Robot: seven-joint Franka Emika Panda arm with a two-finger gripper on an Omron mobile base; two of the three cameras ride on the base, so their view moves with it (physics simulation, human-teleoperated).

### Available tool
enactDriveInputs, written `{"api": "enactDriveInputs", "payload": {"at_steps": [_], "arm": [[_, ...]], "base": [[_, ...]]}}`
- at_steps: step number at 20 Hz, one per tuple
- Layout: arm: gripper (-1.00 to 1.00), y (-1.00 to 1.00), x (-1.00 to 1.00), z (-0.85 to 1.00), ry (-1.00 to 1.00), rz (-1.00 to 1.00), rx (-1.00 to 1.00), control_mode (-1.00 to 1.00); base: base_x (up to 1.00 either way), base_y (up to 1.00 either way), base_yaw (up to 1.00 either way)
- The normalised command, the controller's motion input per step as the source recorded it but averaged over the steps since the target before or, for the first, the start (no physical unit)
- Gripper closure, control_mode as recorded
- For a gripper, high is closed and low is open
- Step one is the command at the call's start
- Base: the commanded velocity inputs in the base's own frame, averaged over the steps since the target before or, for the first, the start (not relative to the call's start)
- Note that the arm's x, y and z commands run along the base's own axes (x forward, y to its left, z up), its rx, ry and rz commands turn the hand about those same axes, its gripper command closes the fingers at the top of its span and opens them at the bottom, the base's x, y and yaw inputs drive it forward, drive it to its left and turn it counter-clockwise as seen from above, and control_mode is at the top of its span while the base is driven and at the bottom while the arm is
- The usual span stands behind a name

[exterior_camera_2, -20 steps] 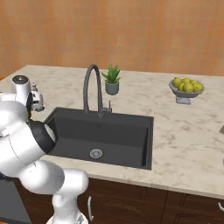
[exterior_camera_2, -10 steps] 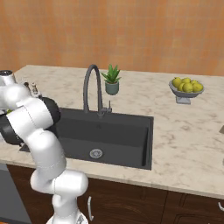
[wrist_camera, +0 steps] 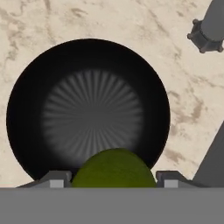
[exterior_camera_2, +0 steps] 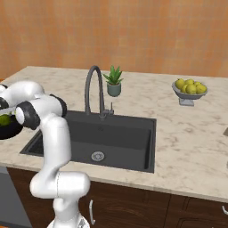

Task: Pick the lime from the sink and place it in the bowl. Then pick the bowl and place it in the microwave. Then close the microwave door and press the start button.

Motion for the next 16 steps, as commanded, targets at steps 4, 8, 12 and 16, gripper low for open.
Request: {"api": "enactDriveInputs", "payload": {"at_steps": [4, 8, 12, 16], "arm": [[-1.0, -0.16, 0.03, -0.21, 0.0, -0.05, 0.01, -1.0], [-1.0, -0.92, -0.33, -0.01, -0.1, 0.0, 0.17, -1.0], [-1.0, -1.0, -0.56, -0.01, -0.1, 0.0, 0.34, -1.0], [-1.0, -1.0, -0.67, -0.23, -0.07, 0.0, 0.43, -1.0]], "base": [[0.0, 0.0, 0.0], [0.0, 0.0, 0.0], [0.0, 0.0, 0.0], [0.0, 0.0, 0.0]]}}
